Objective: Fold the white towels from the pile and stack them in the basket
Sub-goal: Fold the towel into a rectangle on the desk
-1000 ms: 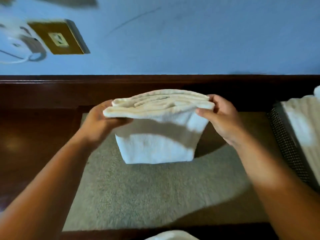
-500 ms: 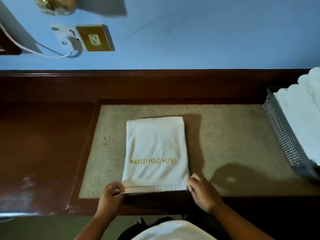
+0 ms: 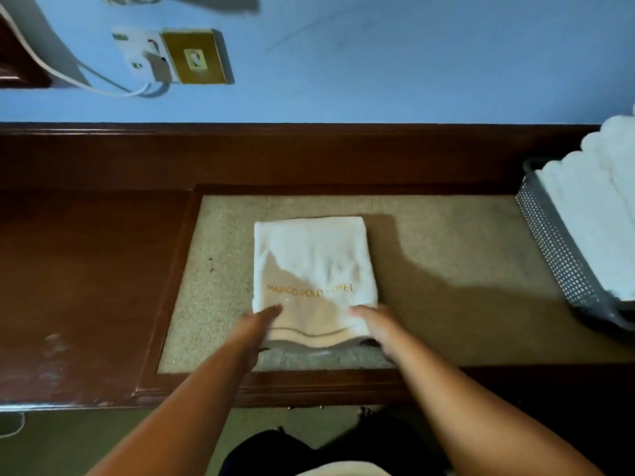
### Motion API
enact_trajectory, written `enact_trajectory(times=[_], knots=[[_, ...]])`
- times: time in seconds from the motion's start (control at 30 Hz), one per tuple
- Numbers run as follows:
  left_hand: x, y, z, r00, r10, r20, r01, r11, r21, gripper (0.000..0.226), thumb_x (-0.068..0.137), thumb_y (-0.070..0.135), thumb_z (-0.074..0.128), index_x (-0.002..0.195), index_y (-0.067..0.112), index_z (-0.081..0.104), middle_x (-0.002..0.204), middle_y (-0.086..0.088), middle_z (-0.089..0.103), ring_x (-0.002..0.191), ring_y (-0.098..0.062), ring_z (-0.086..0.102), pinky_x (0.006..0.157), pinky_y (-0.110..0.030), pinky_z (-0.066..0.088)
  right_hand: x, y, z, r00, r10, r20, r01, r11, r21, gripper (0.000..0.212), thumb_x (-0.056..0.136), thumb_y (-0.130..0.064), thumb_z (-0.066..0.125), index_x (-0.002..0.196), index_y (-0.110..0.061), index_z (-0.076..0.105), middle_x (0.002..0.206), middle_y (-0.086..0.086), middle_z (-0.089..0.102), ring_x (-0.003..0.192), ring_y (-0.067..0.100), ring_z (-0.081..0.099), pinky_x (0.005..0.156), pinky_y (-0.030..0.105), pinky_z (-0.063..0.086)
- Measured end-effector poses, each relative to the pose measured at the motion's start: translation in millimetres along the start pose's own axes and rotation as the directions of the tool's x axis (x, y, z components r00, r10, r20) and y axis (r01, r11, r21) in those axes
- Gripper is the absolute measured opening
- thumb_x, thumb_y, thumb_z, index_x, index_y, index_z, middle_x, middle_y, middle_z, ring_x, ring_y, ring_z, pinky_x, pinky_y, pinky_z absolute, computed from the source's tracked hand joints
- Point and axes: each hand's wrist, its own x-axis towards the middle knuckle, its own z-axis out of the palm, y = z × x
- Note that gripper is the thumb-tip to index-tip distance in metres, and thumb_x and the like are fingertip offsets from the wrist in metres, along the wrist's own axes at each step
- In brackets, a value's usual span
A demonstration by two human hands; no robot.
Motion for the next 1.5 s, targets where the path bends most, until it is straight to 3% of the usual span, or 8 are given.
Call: enact_trajectory(times=[0.2,0.47,0.63,0.8,0.9,1.07,1.33,1.5], knots=[[-92.1,91.1,40.3,0.952,0.078,0.297,-0.016,0.978,-0.208,0.026,0.097,0.021,0.057,0.110,0.003,0.070,0.098,-0.017,0.076,0.070,-0.022,0.073,0.059,-0.027,0.057,-73.1,-76.9,-102.3,0.992,-0.035,0.119,-0.002,0.956,0.294,0.017,0.083,-0.019,0.069,0.098,-0.009,0.071,0.088,0.012,0.071,0.078,0.026,0.066,0.067,0.031,0.049],[-189.8,200.6,204.4,0.774,0.280,0.567,-0.205,0.959,-0.194,0.034,0.099,0.014,0.049,0.119,-0.009,0.065,0.113,-0.030,0.069,0.079,-0.029,0.073,0.058,-0.031,0.060,-152.3,-150.4,-311.6,0.965,-0.232,-0.119,0.259,0.902,0.346,0.007,0.089,-0.018,0.061,0.083,-0.015,0.064,0.075,0.008,0.063,0.078,0.022,0.059,0.066,0.031,0.040],[-268.0,293.9,342.0,0.467,0.627,0.623,-0.498,0.769,-0.401,0.024,0.098,0.008,0.048,0.112,0.002,0.067,0.096,-0.018,0.073,0.077,-0.027,0.072,0.058,-0.027,0.056,-213.6,-223.2,-457.3,0.766,-0.501,-0.404,0.640,0.657,0.398,0.018,0.096,-0.012,0.049,0.085,-0.014,0.062,0.064,0.001,0.068,0.064,0.016,0.065,0.058,0.022,0.053],[-320.5,339.7,482.8,0.258,0.700,0.666,-0.463,0.694,-0.551,0.016,0.096,0.001,0.053,0.107,0.003,0.064,0.091,-0.015,0.070,0.071,-0.023,0.070,0.056,-0.029,0.054,-210.6,-247.0,-589.8,0.487,-0.524,-0.699,0.872,0.341,0.351,0.026,0.089,-0.012,0.063,0.113,-0.003,0.066,0.109,0.014,0.071,0.096,0.027,0.072,0.081,0.039,0.058],[-310.5,306.3,566.8,0.360,0.642,0.677,-0.383,0.763,-0.520,0.032,0.081,0.005,0.062,0.112,-0.001,0.062,0.099,-0.021,0.071,0.086,-0.036,0.072,0.072,-0.045,0.060,-157.2,-218.3,-648.4,0.542,-0.325,-0.775,0.827,0.372,0.422,0.049,0.088,-0.029,0.072,0.130,-0.007,0.061,0.125,0.016,0.067,0.108,0.032,0.069,0.075,0.042,0.060],[-231.2,187.7,632.9,0.692,0.268,0.670,-0.223,0.962,-0.155,0.044,0.082,0.011,0.064,0.120,0.006,0.042,0.121,-0.030,0.057,0.097,-0.041,0.065,0.073,-0.046,0.059,-50.2,-109.2,-620.4,0.858,-0.017,-0.513,0.420,0.598,0.683,0.039,0.094,-0.034,0.066,0.127,-0.014,0.060,0.112,0.014,0.068,0.098,0.031,0.065,0.058,0.039,0.059],[-220.8,156.3,652.6,0.630,0.340,0.699,-0.380,0.919,-0.104,0.027,0.091,0.012,0.063,0.108,0.011,0.043,0.106,-0.015,0.061,0.092,-0.028,0.065,0.078,-0.044,0.060,-36.1,-79.6,-622.3,0.741,-0.082,-0.666,0.600,0.526,0.602,0.039,0.092,-0.031,0.066,0.128,-0.018,0.062,0.117,0.012,0.071,0.103,0.031,0.069,0.070,0.037,0.057],[-210.6,146.7,643.0,0.666,0.186,0.723,-0.379,0.918,0.114,0.056,0.073,0.023,0.072,0.117,0.011,0.040,0.116,-0.021,0.061,0.098,-0.035,0.069,0.076,-0.052,0.062,-30.0,-67.8,-616.2,0.710,0.133,-0.691,0.426,0.701,0.572,0.047,0.091,-0.031,0.065,0.134,-0.014,0.052,0.126,0.016,0.060,0.089,0.024,0.058,0.055,0.028,0.048]])
